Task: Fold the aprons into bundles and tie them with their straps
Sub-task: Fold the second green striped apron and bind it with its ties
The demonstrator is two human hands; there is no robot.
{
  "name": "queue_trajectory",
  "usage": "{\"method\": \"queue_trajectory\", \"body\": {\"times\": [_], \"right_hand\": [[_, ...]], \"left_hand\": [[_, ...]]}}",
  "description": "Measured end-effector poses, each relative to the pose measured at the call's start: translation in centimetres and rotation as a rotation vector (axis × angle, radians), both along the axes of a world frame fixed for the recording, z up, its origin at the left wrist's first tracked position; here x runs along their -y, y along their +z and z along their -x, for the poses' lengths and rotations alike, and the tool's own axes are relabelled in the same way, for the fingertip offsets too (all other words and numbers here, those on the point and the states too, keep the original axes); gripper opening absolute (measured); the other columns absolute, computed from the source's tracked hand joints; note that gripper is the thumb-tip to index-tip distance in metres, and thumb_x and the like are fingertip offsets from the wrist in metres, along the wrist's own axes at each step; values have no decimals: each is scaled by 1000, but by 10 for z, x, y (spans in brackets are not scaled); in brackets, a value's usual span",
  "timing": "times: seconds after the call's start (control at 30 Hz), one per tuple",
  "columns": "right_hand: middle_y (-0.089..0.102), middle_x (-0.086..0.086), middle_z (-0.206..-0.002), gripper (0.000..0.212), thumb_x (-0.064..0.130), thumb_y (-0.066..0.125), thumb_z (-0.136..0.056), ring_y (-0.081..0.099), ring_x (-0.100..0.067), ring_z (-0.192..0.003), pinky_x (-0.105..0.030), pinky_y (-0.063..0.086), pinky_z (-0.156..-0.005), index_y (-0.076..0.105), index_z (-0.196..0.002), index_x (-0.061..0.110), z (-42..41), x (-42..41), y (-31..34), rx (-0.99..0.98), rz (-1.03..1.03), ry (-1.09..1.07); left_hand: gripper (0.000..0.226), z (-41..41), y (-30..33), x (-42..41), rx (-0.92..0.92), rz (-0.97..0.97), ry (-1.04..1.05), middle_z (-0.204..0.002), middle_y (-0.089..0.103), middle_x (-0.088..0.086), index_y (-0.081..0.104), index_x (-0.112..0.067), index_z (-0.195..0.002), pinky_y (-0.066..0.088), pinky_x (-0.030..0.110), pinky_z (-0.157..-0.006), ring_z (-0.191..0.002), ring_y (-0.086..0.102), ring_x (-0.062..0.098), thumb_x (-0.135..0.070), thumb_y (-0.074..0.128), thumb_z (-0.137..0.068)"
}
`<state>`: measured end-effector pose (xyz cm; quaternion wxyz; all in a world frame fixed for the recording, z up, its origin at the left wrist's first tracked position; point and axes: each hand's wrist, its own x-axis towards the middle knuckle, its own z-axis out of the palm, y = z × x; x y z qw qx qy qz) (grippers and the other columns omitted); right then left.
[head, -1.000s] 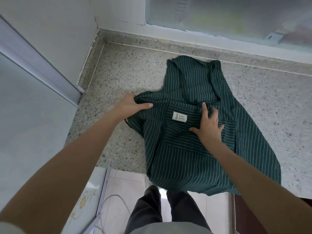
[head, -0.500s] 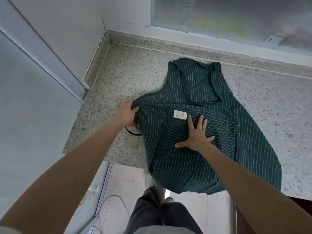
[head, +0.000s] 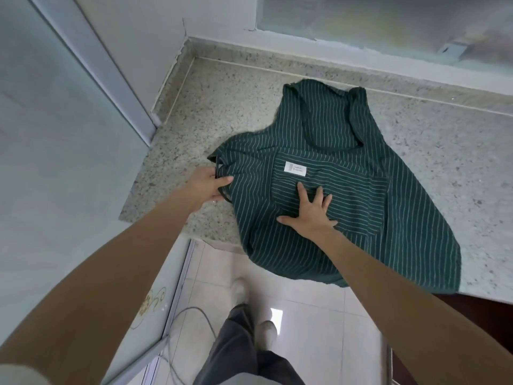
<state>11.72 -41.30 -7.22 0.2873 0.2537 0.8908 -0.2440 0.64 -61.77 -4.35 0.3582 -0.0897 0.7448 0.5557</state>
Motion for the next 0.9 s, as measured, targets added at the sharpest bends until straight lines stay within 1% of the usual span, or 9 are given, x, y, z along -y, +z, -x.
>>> {"method": "queue_trajectory", "body": {"times": [0.17,0.3,0.4,0.53,0.6,0.7,0.77,0.83,0.9], "right_hand": [[-50,-1,-141,134,52,81,-62,-36,-33,-135,-79,7,-97,-28,-139,46,-17,-2,-3,159,-9,113],[-52,2,-139,140,46,86,-58,-37,-34,-134,-75,11,-103,-32,-133,51,-13,-14,1,206,-20,141],[-50,1,-140,143,45,87,-55,-36,-35,-134,-73,13,-105,-34,-131,52,-12,-15,4,218,-62,153],[-37,-10,-149,131,27,84,-68,-26,-31,-141,-74,12,-103,-22,-142,44,-12,9,14,194,-169,71],[-24,-12,-154,117,17,77,-76,-18,-29,-144,-70,16,-106,-15,-146,40,-17,26,8,155,-136,-8],[-37,-10,-149,120,40,76,-75,-29,-31,-139,-72,13,-105,-22,-144,39,-35,38,-1,167,-14,14],[-47,-8,-143,131,52,78,-66,-37,-30,-135,-75,10,-100,-29,-140,40,-39,37,-2,197,6,65],[-49,-9,-140,137,54,80,-62,-39,-32,-134,-75,10,-102,-33,-138,40,-38,35,-2,197,8,76],[-50,-11,-139,141,53,82,-59,-39,-34,-132,-72,10,-105,-35,-137,39,-38,35,-4,195,7,80]], "left_hand": [[28,-2,0,3,-371,143,-159,-117,63,10,57,-4,-119,49,42,-94,-105,60,25,-18,53,-95],[41,3,6,11,-572,312,-279,-115,62,6,53,-3,-122,46,33,-86,-104,58,23,-32,52,-94],[44,6,16,19,-499,288,-281,-111,65,0,59,-12,-119,48,24,-74,-97,61,16,-43,59,-88],[32,-1,21,26,-103,106,-402,-89,62,-13,62,-15,-111,43,9,-60,-81,59,0,-19,71,-81],[28,-7,14,33,-93,149,-487,-97,65,-6,61,-10,-111,47,13,-71,-81,60,3,-12,67,-84],[36,-15,6,40,-165,229,-428,-128,56,6,46,-5,-129,44,31,-97,-108,56,18,-14,51,-95],[48,-18,6,41,-291,352,-475,-138,47,10,27,-7,-143,42,38,-101,-119,51,25,-19,41,-99],[47,-22,7,40,-407,379,-449,-122,55,10,19,-9,-145,48,28,-80,-97,58,20,-18,35,-102],[41,-27,13,37,-484,367,-417,-97,54,4,24,-11,-141,40,20,-58,-72,52,9,-19,33,-102]]}}
